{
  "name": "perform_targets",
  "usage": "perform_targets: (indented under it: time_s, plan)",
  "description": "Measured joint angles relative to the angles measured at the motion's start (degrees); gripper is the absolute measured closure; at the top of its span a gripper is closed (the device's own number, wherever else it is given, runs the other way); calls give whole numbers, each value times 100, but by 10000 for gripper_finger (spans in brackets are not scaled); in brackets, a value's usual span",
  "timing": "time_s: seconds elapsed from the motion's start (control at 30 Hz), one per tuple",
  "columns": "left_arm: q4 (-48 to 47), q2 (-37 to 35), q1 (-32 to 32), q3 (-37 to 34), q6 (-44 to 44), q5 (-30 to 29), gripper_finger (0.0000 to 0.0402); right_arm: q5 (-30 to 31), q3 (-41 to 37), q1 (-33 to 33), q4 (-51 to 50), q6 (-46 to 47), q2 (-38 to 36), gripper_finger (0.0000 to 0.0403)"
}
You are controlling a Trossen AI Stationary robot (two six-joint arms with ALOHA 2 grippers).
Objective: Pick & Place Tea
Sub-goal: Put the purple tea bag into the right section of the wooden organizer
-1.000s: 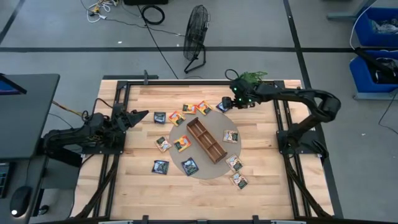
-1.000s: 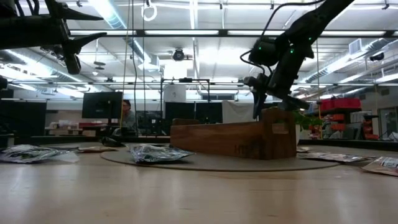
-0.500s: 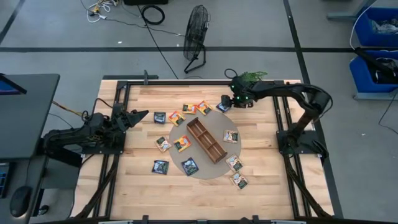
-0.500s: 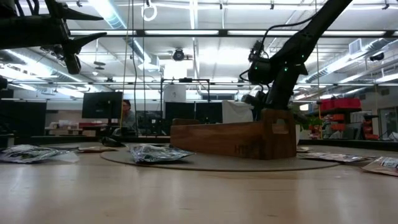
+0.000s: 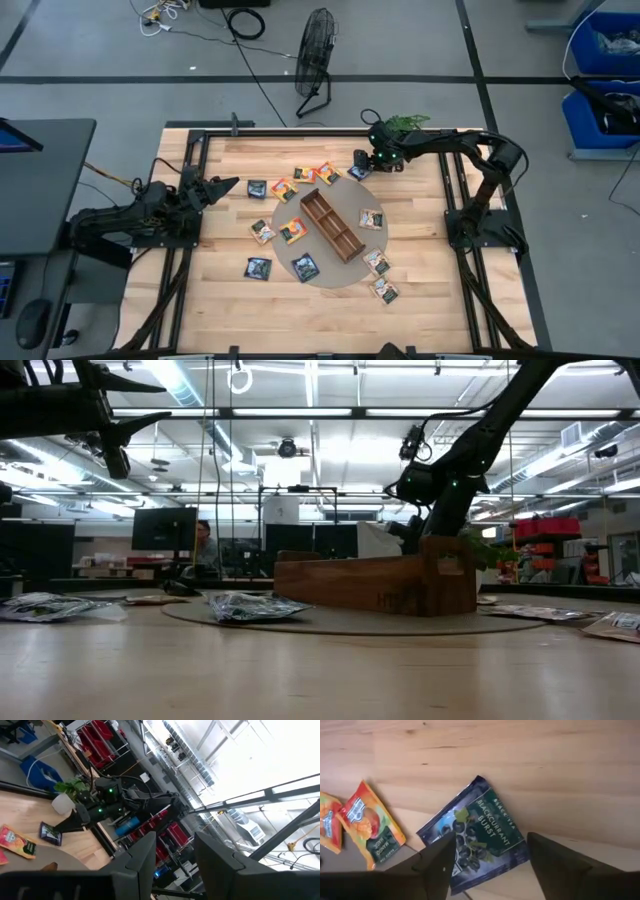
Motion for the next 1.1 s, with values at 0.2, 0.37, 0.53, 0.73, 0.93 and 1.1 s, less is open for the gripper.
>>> perform_targets:
  time_s: [0.2, 0.37, 0.53, 0.73, 0.93, 1.1]
  plan:
    - [-2, 0, -1, 0, -68, -1, 262, 16, -7, -17, -34, -152, 9, 216]
    - [-3, 0, 0, 0, -68, -1, 262, 28, -13, -17, -44, -358, 24, 293]
    - [-7, 0, 0, 0, -68, -1, 262, -50, -20, -15, -6, -545, 45, 384]
    - [-8, 0, 1, 0, -68, -1, 262, -277, -26, 54, -194, -706, -176, 396]
    - [-11, 0, 0, 0, -61, -1, 262, 115, -26, 359, -761, -942, -893, 400]
    - [-59, 0, 1, 0, -58, -3, 262, 663, -26, 792, -1291, -892, -1716, 401]
